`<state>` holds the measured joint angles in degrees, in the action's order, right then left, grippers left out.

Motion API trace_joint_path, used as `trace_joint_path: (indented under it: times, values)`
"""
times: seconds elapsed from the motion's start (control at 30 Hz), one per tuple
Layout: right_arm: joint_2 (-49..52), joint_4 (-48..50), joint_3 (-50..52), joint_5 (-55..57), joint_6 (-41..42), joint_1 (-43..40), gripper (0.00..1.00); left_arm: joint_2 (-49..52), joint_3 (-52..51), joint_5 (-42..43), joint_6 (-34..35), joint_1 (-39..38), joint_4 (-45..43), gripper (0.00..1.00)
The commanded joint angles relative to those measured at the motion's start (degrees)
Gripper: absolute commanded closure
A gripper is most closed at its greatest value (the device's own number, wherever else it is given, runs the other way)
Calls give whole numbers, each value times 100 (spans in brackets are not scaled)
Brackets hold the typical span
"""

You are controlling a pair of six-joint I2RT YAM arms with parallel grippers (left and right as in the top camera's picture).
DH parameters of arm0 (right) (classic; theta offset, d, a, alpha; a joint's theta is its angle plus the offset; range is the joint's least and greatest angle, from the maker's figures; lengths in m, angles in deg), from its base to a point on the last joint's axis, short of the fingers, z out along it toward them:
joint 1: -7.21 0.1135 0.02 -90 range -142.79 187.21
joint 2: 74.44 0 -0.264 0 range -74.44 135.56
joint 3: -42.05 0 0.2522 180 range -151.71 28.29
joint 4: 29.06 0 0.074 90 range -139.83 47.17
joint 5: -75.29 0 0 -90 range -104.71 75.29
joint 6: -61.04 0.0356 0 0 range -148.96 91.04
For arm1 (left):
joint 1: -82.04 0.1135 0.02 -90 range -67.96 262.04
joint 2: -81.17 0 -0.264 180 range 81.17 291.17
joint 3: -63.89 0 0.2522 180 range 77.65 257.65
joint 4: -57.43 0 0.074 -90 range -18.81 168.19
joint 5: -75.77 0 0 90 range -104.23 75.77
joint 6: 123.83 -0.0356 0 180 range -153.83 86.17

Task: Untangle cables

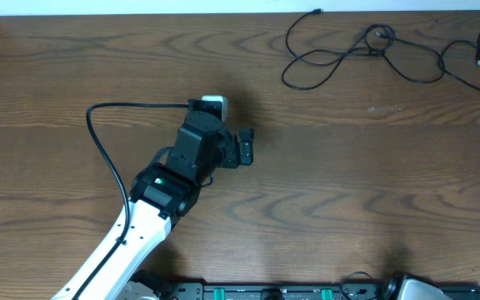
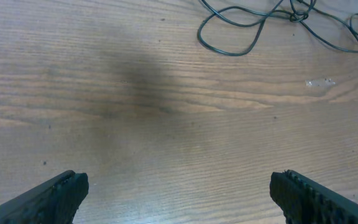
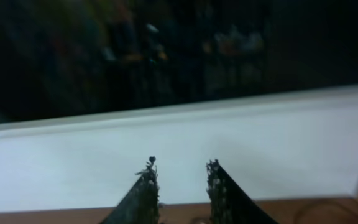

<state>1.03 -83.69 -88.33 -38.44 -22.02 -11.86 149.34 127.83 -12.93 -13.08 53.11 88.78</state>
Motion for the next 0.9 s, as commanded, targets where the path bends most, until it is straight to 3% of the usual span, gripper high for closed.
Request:
trace_joint_path:
  times: [0.0, 0.2, 0.4, 0.87]
  values:
    - [-693, 120, 437, -17, -68, 361, 67, 31, 20, -72, -15, 15, 0, 0]
    - [-1993, 476, 1661, 9, -796, 802, 61, 31, 20, -70, -15, 13, -2, 0]
    - [-3246, 839, 2966, 407, -782, 809, 58, 31, 20, -70, -15, 13, -2, 0]
    - [-5154, 247, 4017, 367, -678, 984, 52, 31, 20, -70, -15, 13, -2, 0]
